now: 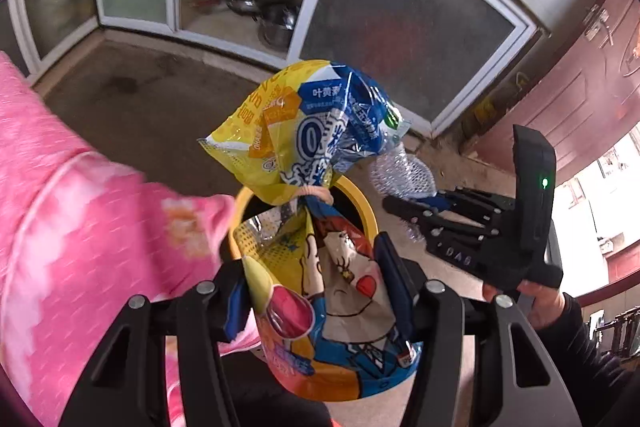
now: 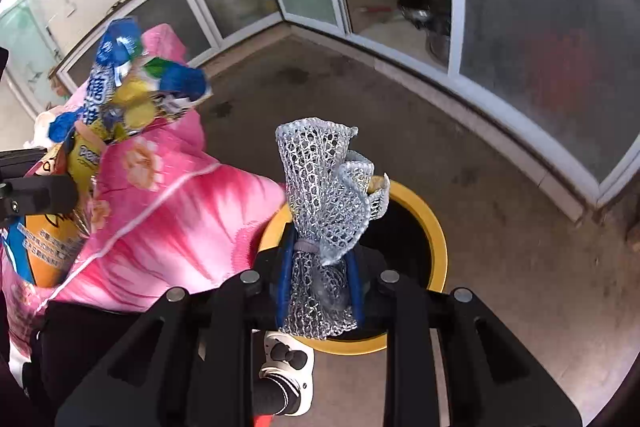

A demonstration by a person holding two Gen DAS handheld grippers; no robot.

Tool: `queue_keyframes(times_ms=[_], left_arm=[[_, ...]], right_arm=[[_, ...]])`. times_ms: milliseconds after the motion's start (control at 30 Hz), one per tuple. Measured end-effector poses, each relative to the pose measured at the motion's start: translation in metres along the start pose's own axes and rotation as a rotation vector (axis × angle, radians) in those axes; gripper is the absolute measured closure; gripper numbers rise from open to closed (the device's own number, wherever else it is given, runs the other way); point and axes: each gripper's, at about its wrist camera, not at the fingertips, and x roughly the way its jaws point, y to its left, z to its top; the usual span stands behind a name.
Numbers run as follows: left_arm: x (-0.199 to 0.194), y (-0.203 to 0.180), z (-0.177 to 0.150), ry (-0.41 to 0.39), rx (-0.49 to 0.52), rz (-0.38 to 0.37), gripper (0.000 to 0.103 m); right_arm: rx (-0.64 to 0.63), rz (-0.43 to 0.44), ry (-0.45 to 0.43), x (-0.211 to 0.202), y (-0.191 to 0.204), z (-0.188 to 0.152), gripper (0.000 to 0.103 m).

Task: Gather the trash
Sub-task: 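Carry the wrappers and scrubber with both tools over the yellow-rimmed bin, then open both tools to drop the wrappers and scrubber into the bin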

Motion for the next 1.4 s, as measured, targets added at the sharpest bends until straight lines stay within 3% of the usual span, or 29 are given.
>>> queue_keyframes(times_ms=[167,300,367,433,533,767,867,967,1033,1100,1200,1400], left_arm=[[0.041,-0.004,0.019,0.039,-0.020,0.012,0.048],[0.053,-0.001,0.026,0.039,-0.031,0.027,0.038],[0.053,0.000,0.029,0.025,-0.025,0.032,0.029],[0.051,0.003,0.030,-0.002,-0.035,0.056,0.011],[0.044,0.009,0.029,-0.014,-0.065,0.074,0.009],[0.011,0.002,0.025,-0.097,-0.080,-0.017,0.009],[-0.023,-0.008,0.018,-0.167,-0.081,-0.057,0.009],[-0.072,-0.009,0.002,-0.259,-0.093,-0.069,0.009],[-0.113,-0.002,-0.019,-0.335,-0.107,-0.028,0.008],[-0.148,0.007,-0.040,-0.400,-0.118,0.024,0.008],[-0.204,0.027,-0.089,-0.486,-0.141,0.140,0.008],[-0.288,0.089,-0.187,-0.530,-0.297,0.372,0.008]], right_arm=[[0.040,-0.012,0.051,0.023,-0.017,-0.009,0.080],[0.063,-0.018,0.090,0.039,-0.026,-0.013,0.074],[0.066,-0.021,0.108,0.046,-0.028,-0.015,0.064],[0.081,-0.034,0.098,0.046,-0.031,-0.016,0.035],[0.103,-0.056,0.088,0.041,-0.042,-0.018,0.034],[0.142,-0.129,0.007,-0.016,-0.058,-0.031,0.034],[0.146,-0.155,-0.050,-0.052,-0.056,-0.036,0.034],[0.076,-0.254,-0.139,-0.095,-0.033,-0.034,0.034],[0.002,-0.296,-0.198,-0.117,-0.011,-0.031,0.034],[-0.078,-0.281,-0.244,-0.133,0.015,-0.024,0.034],[-0.176,-0.181,-0.290,-0.144,0.060,-0.015,0.033],[-0.324,0.020,-0.348,-0.134,0.158,0.008,0.033]])
